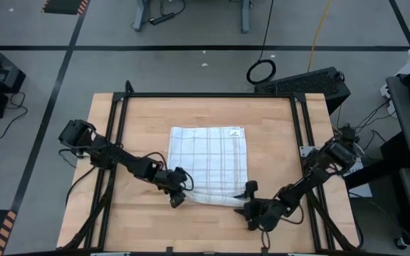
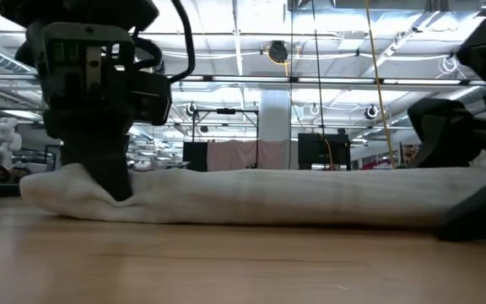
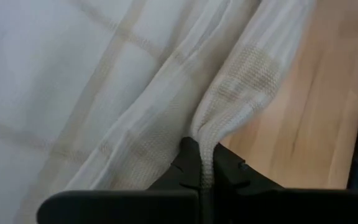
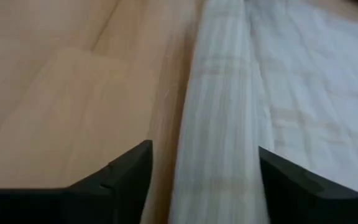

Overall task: Roll towel
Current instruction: Roll the white towel

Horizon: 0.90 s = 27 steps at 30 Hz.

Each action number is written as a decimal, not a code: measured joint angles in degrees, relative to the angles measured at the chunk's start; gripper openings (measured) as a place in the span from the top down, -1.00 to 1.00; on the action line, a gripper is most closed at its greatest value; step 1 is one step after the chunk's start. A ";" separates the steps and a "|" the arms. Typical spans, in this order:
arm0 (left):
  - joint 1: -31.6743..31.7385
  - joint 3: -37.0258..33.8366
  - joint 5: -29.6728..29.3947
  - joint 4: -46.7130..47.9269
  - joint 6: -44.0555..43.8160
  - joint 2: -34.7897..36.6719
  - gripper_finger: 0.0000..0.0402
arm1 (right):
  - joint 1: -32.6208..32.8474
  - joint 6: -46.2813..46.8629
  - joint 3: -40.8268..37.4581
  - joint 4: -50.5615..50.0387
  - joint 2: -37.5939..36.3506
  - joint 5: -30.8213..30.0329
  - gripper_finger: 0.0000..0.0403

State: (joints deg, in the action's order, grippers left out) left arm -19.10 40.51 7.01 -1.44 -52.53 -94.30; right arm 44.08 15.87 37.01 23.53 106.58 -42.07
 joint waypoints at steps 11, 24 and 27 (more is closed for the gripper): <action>-1.48 -1.92 -3.47 -0.47 -0.14 0.17 0.77 | -7.17 13.57 1.06 -3.04 -2.35 11.52 0.89; -7.22 -2.14 -9.55 2.65 7.98 10.38 -0.21 | -17.31 26.96 1.10 -6.24 -5.23 33.48 0.98; -12.19 -2.11 -20.27 -1.22 15.43 12.26 -0.29 | -19.13 29.79 1.10 -6.47 -5.24 36.20 0.97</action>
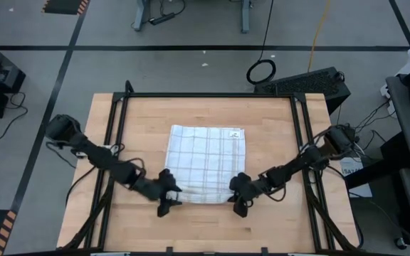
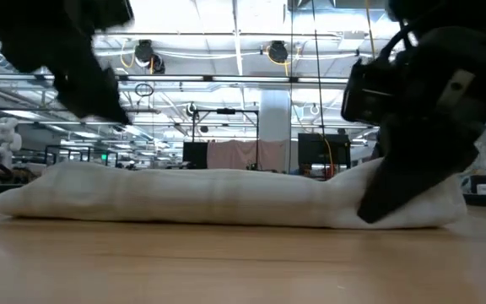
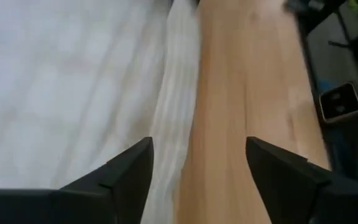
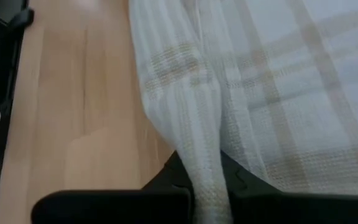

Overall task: Roll towel
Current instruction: Roll the white towel

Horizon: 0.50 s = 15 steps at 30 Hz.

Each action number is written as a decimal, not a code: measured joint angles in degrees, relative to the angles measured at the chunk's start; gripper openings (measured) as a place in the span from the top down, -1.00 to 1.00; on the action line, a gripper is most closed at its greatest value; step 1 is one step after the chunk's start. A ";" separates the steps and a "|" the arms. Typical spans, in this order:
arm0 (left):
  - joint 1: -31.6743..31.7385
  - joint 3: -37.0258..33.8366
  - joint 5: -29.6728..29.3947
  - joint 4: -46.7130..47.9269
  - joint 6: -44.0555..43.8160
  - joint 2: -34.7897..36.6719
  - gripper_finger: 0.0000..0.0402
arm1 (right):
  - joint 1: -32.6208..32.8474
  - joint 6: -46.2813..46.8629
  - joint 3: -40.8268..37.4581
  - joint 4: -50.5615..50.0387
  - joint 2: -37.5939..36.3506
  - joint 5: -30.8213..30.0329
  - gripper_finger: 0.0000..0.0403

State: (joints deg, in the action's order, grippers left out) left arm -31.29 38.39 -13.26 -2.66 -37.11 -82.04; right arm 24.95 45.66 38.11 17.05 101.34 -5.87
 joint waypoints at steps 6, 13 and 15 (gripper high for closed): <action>-9.48 0.06 -18.25 -7.86 12.32 -5.49 -0.48 | -2.47 0.98 0.00 -0.20 0.02 2.89 0.96; -11.19 0.06 -24.78 -8.61 14.04 -15.01 -0.77 | -2.89 0.60 -0.02 -0.32 0.07 3.43 0.96; -10.26 0.06 -24.64 -8.74 14.00 -16.49 -0.76 | -2.89 0.60 -0.02 -0.34 0.09 3.52 0.96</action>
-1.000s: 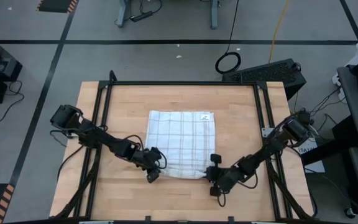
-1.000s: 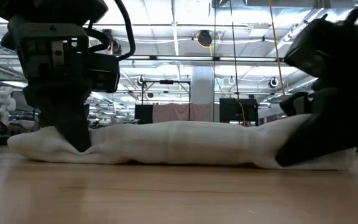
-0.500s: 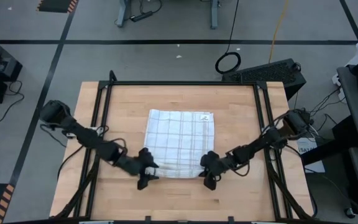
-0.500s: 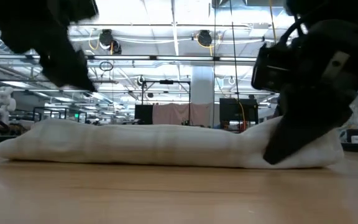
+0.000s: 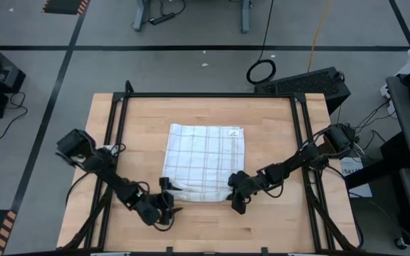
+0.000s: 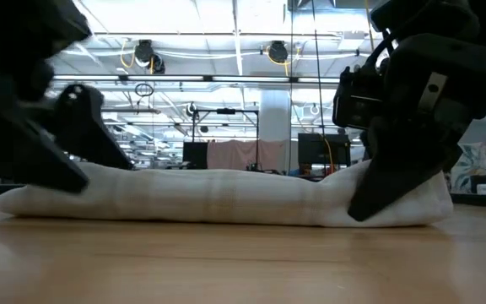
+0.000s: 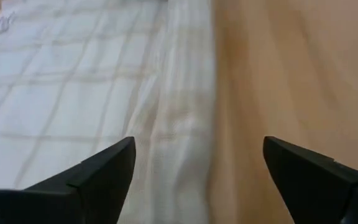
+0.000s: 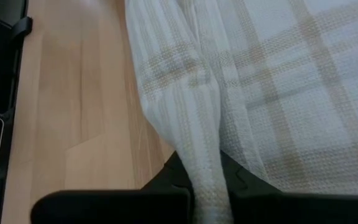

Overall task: Roll towel
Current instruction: Roll the white towel

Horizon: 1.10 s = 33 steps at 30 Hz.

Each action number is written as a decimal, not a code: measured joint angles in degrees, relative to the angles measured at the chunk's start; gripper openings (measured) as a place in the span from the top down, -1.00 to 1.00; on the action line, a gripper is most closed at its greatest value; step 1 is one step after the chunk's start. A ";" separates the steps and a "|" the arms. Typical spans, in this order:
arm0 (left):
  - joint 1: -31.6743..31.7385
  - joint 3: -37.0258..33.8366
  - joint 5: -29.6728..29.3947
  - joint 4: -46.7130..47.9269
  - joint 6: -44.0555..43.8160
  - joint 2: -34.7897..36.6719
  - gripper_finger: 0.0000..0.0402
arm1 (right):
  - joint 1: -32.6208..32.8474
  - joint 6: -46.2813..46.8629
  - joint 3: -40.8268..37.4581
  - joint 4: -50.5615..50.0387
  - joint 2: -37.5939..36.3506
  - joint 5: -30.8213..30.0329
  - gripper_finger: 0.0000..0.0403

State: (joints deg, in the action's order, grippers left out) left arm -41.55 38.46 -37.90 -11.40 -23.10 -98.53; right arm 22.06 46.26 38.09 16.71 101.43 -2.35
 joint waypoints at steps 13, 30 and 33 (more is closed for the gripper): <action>8.63 0.09 17.07 2.14 -9.14 0.86 0.65 | 0.82 -4.15 -0.14 -1.77 -1.70 0.97 0.85; 20.04 -7.70 38.99 -3.74 -31.06 7.94 0.93 | 16.36 -34.43 -0.17 0.97 -10.85 -30.56 -0.20; 20.57 -9.71 39.89 -6.90 -33.77 7.90 0.90 | 15.72 -37.33 -0.14 6.61 -4.35 -30.61 -0.23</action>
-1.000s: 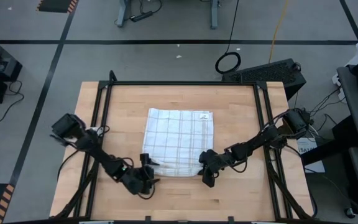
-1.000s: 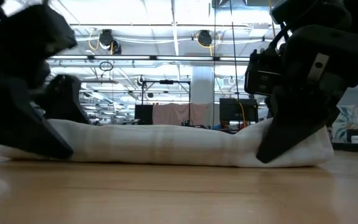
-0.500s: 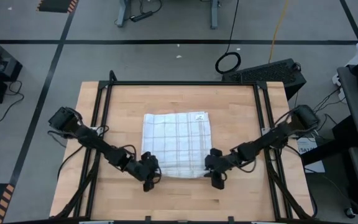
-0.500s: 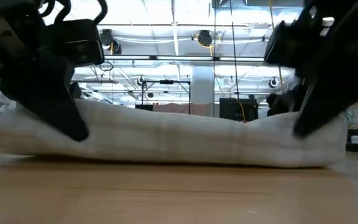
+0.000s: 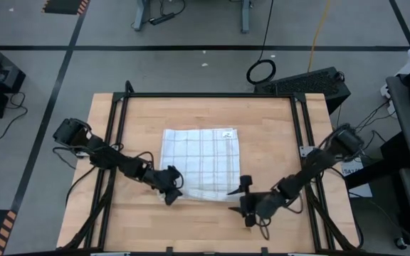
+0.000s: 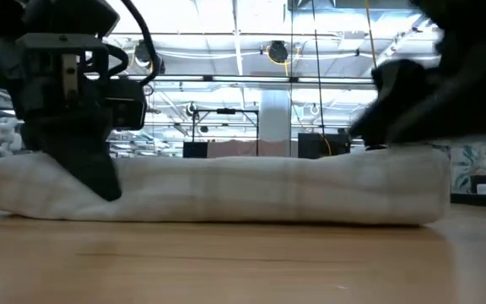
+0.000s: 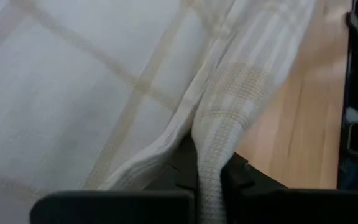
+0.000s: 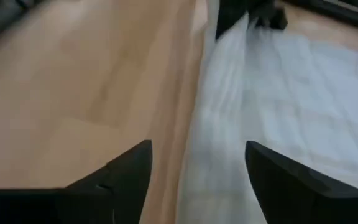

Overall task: Roll towel
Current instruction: Roll the white towel

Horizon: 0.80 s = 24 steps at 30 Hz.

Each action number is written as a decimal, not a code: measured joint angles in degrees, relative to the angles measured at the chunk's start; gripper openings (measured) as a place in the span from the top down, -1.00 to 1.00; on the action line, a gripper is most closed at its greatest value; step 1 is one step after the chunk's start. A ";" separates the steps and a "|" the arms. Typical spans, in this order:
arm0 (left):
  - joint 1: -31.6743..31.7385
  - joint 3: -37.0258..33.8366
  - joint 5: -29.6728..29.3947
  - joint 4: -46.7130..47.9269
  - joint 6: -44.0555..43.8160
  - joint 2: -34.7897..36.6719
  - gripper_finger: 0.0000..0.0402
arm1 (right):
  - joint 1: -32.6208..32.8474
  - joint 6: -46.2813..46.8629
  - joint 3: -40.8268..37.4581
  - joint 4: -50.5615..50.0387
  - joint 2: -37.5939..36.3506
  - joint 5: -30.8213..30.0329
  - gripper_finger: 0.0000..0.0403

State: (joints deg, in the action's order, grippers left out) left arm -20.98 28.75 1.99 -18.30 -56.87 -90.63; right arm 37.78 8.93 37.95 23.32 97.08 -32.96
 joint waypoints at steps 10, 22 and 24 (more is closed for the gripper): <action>0.15 -1.09 0.67 -0.55 -2.53 0.00 0.87 | -5.93 6.81 -0.04 8.13 10.79 -1.49 0.09; -0.12 -1.17 2.89 0.76 5.89 3.63 0.29 | -13.87 20.23 0.05 7.88 10.06 20.20 0.88; -0.12 -1.17 3.70 2.97 7.34 6.38 0.11 | -15.06 21.69 0.08 7.84 10.06 22.90 0.87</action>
State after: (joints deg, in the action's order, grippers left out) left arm -21.10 27.57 5.69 -15.33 -49.53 -84.25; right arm 22.72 30.62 38.03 31.16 107.13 -10.06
